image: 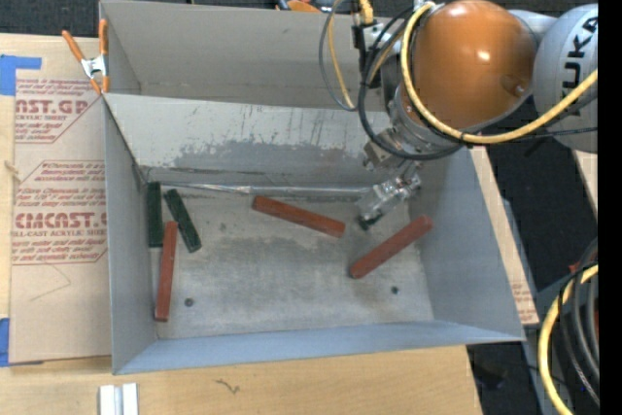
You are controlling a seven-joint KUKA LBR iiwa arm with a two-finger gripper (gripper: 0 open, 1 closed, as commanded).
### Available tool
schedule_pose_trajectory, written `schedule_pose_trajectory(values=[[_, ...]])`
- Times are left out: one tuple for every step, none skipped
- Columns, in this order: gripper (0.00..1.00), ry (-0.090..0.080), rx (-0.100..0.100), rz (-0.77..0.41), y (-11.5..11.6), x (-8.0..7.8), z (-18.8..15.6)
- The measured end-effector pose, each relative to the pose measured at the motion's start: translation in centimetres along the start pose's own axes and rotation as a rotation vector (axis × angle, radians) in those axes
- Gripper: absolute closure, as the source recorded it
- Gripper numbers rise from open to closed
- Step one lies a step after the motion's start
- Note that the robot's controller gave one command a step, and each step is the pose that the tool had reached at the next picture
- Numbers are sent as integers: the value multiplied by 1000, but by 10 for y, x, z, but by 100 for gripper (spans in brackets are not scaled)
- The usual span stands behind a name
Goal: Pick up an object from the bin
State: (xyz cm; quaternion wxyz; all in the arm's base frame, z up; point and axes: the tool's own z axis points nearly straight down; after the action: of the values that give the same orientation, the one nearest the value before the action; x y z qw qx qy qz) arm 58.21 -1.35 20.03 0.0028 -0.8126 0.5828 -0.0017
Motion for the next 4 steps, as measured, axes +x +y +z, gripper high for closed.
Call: schedule_pose_trajectory(values=[[0, -3, -5, 1, 1, 0, 4], [0, -2, -15, 338, 79, -4, 111], [0, -1, -3, 397, 17, 2, 121], [0, 0, -3, 604, 18, 55, 126]])
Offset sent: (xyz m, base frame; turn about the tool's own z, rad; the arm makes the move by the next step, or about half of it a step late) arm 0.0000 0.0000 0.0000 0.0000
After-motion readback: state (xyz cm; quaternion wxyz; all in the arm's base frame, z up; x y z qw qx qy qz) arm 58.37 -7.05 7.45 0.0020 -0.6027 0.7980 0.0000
